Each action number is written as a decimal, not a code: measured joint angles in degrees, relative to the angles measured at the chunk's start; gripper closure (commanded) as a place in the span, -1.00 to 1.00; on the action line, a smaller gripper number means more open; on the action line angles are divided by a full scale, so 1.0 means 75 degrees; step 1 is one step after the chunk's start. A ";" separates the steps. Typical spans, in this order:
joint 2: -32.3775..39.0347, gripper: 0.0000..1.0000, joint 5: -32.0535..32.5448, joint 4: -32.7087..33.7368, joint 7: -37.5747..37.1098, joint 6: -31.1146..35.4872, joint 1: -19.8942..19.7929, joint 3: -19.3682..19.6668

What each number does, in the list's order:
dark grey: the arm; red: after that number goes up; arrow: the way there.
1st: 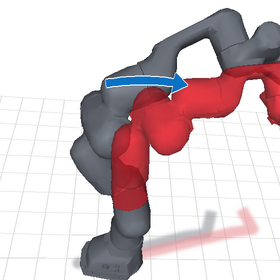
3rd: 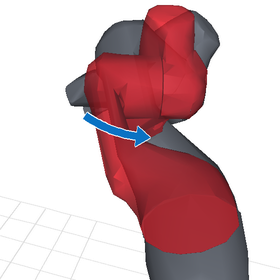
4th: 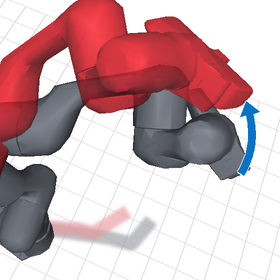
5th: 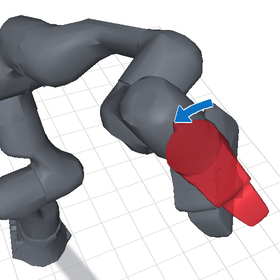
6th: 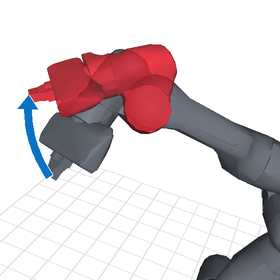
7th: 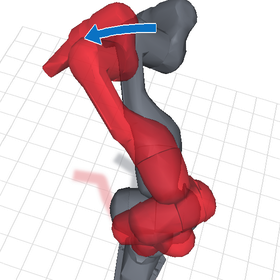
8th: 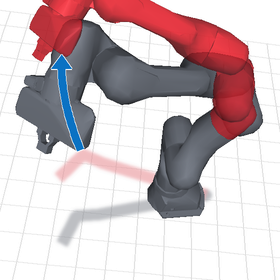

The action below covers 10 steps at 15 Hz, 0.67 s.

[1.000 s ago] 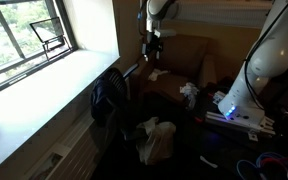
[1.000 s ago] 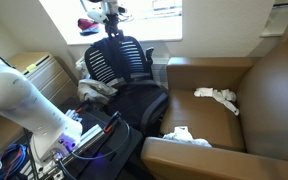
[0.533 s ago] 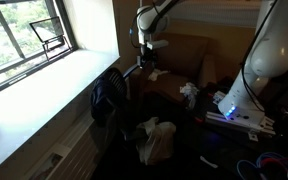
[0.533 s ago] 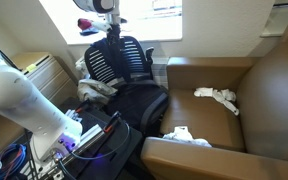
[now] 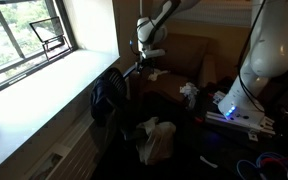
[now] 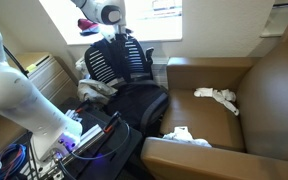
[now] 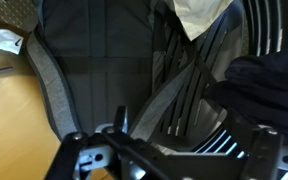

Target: Pick the bag and put it on the couch

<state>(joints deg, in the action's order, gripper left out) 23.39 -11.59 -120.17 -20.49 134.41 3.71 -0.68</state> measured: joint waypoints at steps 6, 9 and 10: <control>0.1847 -1.00 -0.0028 0.0953 -0.1583 0.0015 0.0230 0.0242; 0.1960 -1.00 -0.0032 0.1154 -0.1662 -0.0114 0.0265 0.0242; 0.1961 -1.00 0.0001 0.1169 -0.1683 -0.0119 0.0282 0.0267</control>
<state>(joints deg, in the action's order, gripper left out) 38.10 -11.58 -111.40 -33.11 133.53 5.82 1.32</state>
